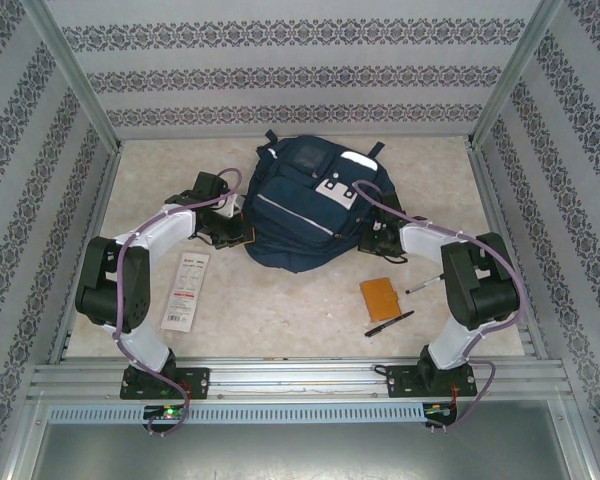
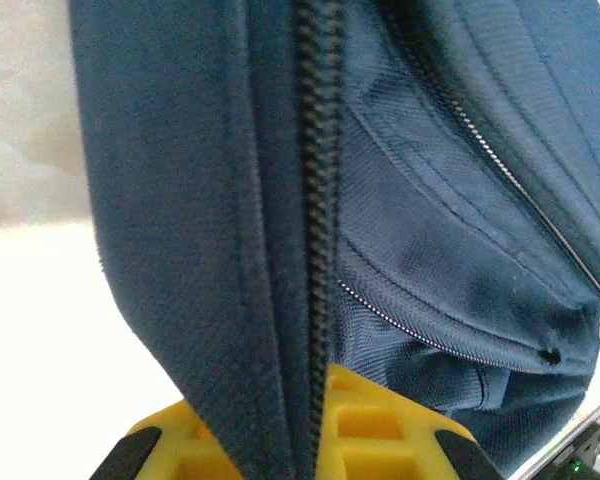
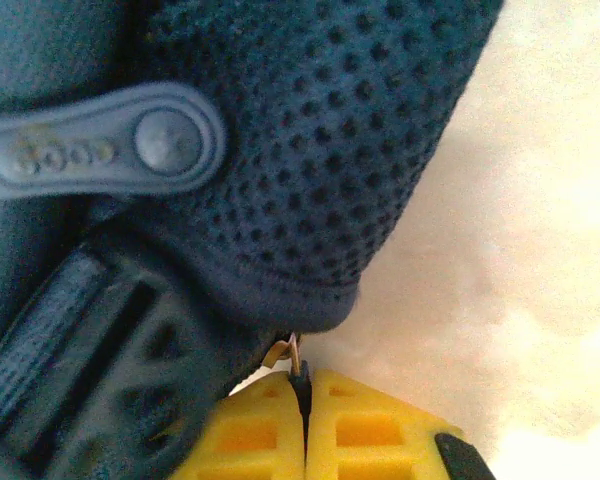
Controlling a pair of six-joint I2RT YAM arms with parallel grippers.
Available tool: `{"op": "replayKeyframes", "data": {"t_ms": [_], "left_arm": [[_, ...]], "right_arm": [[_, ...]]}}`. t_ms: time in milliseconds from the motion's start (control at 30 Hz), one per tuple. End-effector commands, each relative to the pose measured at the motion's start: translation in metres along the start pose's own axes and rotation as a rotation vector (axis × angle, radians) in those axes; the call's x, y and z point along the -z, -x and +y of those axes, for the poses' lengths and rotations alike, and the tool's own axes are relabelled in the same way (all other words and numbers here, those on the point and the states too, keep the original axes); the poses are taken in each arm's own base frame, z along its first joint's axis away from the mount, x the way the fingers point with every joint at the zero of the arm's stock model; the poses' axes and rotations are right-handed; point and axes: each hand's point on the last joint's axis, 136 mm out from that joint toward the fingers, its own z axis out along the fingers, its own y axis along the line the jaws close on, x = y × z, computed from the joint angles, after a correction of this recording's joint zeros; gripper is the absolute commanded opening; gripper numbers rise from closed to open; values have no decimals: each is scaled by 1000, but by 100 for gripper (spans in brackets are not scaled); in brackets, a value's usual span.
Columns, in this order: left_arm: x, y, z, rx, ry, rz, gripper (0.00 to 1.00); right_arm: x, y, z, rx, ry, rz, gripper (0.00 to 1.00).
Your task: Pack books, pencil case, and school supplies into a backpack
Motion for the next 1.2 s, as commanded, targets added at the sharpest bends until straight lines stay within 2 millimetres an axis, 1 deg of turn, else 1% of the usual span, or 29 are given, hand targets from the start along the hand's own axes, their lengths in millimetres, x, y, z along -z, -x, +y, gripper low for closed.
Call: {"op": "replayKeyframes", "data": {"t_ms": [0,67,100,133,167,200,233,267,300,333,367,400,433,500,533,600,700,767,800,867,933,967,1000,1033,1100,1167], "left_arm": [[24,-13,-1,-114,-19,36,0],[26,-16,-5,-132,-37,49,0],[27,-17,-4,-129,-32,50,0],[28,-18,-5,-130,-36,49,5],[29,-20,-10,-135,-67,51,15],[31,-23,-19,-149,-109,52,24],[35,-27,-30,-185,-153,55,27],[40,-35,-45,-264,-188,63,29],[47,-45,-58,-374,-178,70,35],[53,-50,-63,-468,-121,50,42],[58,-53,-65,-527,-64,25,47],[63,-54,-67,-577,-18,-3,55],[68,-53,-71,-612,9,-29,59],[70,-48,-77,-641,48,-69,61],[66,-46,-83,-671,58,-79,62],[54,-41,-94,-727,98,-84,64],[30,-25,-108,-783,198,-99,68],[8,-14,-122,-794,215,-102,70],[-8,-13,-130,-813,213,-86,70],[-31,-13,-143,-853,238,-71,71],[-54,-13,-151,-879,272,-58,71],[-64,-15,-152,-889,280,-47,71],[-74,-16,-153,-894,291,-36,71],[-83,-17,-153,-889,302,-28,71],[-97,-14,-152,-858,316,-22,71],[-103,-5,-142,-824,386,-40,71]], "right_arm": [[-1,32,-41,-159,-104,-70,8],[-1,32,-43,-153,-111,-68,10],[-1,31,-42,-144,-100,-61,13],[1,31,-37,-136,-68,-52,18],[4,30,-31,-120,-32,-45,24],[10,30,-23,-100,10,-43,31],[18,27,-17,-83,42,-41,36],[26,25,-14,-73,61,-45,39],[36,21,-13,-64,76,-57,42],[45,16,-13,-53,81,-70,44],[52,14,-14,-43,82,-86,46],[60,12,-16,-28,81,-104,47],[68,11,-17,-10,76,-125,49],[81,9,-19,16,70,-156,52],[86,10,-19,21,68,-171,53],[94,12,-21,17,62,-200,55],[100,21,-23,14,35,-233,57],[102,25,-28,-8,7,-239,58],[102,26,-31,-27,-3,-238,59],[104,28,-39,-82,-34,-265,61],[114,30,-65,-188,-156,-321,69],[117,27,-74,-218,-192,-326,78],[118,22,-80,-224,-197,-316,96],[118,18,-83,-235,-183,-304,98],[114,10,-84,-245,-122,-276,98],[113,9,-82,-244,-54,-271,98]]}}
